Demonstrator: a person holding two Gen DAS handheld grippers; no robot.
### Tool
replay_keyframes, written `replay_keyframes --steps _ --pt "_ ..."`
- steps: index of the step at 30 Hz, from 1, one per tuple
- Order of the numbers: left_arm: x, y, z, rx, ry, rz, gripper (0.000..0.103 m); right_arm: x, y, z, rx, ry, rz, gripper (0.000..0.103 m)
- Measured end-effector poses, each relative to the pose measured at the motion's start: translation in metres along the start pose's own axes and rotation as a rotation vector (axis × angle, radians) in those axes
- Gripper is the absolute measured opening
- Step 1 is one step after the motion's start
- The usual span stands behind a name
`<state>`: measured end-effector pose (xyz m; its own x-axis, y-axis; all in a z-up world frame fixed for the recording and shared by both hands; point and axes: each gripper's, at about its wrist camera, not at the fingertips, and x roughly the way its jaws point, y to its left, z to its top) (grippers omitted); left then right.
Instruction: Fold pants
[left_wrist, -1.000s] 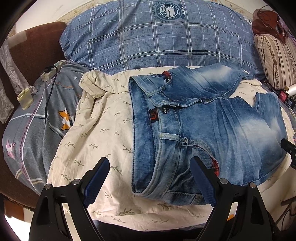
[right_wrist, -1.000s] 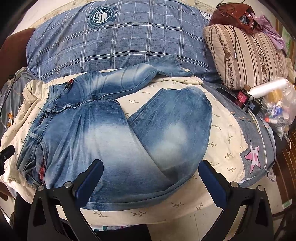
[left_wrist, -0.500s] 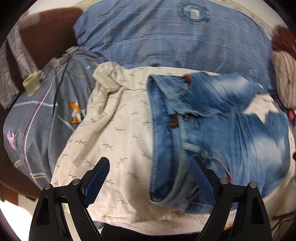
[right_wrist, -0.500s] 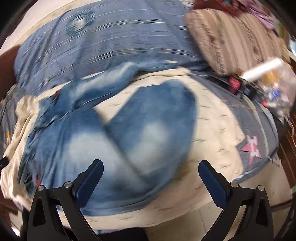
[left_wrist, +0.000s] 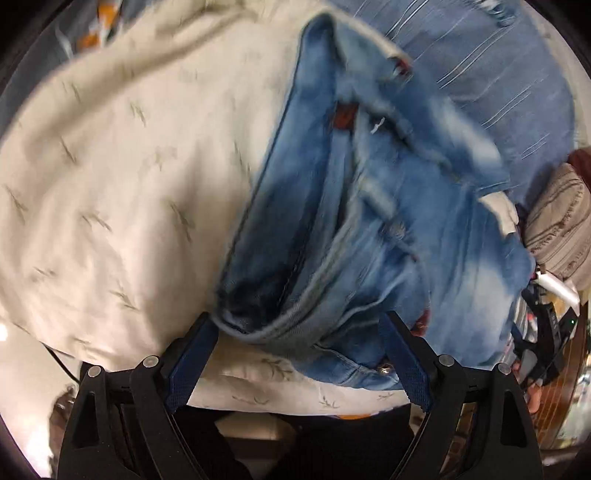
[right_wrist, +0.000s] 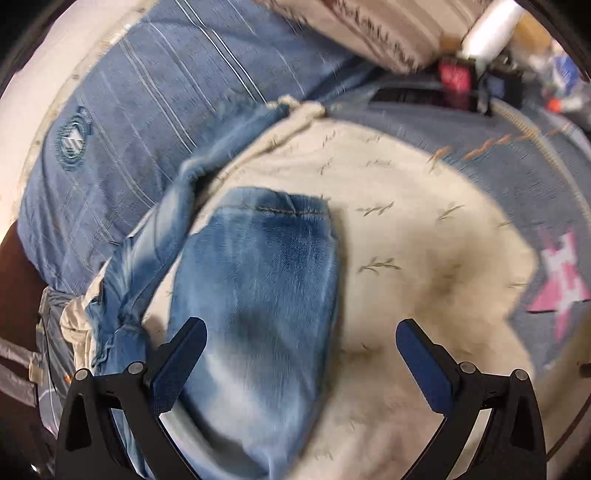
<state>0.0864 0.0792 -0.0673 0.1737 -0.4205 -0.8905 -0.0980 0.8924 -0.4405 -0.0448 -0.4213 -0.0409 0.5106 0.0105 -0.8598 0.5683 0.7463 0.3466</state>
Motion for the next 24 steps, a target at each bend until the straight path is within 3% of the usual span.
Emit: replay_keyframes --steps 2,3,4,5,6,8,12,13,17,18,20,21,23,24 --pt "0.005 -0.001 0.004 -0.034 0.006 -0.017 0.082 0.005 0.007 -0.003 -0.037 -0.033 -0.004 0.103" --pt "0.002 -0.003 0.006 -0.035 -0.008 -0.028 0.075 0.002 0.010 -0.004 -0.065 -0.062 0.006 0.094" --pt "-0.001 -0.007 0.009 -0.032 -0.019 -0.031 0.057 -0.004 0.014 -0.005 -0.101 -0.093 0.043 0.059" --pt "-0.004 -0.009 0.013 -0.028 -0.027 -0.022 0.041 -0.007 0.015 -0.004 -0.114 -0.092 0.055 0.034" --pt "-0.006 -0.011 0.016 -0.023 -0.032 -0.020 0.039 -0.013 0.015 -0.001 -0.120 -0.083 0.067 0.007" --pt "-0.010 -0.014 0.018 -0.021 -0.035 -0.031 0.034 -0.048 0.008 0.002 -0.110 -0.152 0.135 0.007" --pt "-0.004 -0.018 0.015 -0.001 -0.038 0.029 0.034 -0.102 -0.033 -0.005 -0.052 -0.277 0.062 0.003" --pt "0.005 -0.019 0.012 0.003 -0.027 0.055 0.035 -0.101 -0.043 -0.005 -0.032 -0.267 0.033 0.004" --pt "0.013 -0.019 -0.002 0.053 -0.026 0.092 0.039 -0.073 -0.110 -0.028 0.115 -0.090 -0.150 0.003" --pt "0.010 -0.020 -0.004 0.082 -0.027 0.097 0.040 -0.074 -0.123 -0.033 0.157 -0.072 -0.153 0.009" --pt "-0.006 -0.021 -0.014 0.186 -0.032 0.047 0.039 -0.090 -0.137 -0.036 0.226 -0.107 -0.132 0.010" --pt "-0.014 -0.021 -0.019 0.218 -0.041 0.031 0.038 -0.099 -0.140 -0.034 0.236 -0.137 -0.122 0.015" --pt "-0.035 -0.024 -0.028 0.299 -0.102 0.021 0.039 -0.115 -0.132 -0.019 0.198 -0.193 -0.104 0.049" --pt "-0.047 -0.028 -0.027 0.328 -0.157 0.034 0.041 -0.118 -0.123 -0.011 0.166 -0.211 -0.091 0.077"
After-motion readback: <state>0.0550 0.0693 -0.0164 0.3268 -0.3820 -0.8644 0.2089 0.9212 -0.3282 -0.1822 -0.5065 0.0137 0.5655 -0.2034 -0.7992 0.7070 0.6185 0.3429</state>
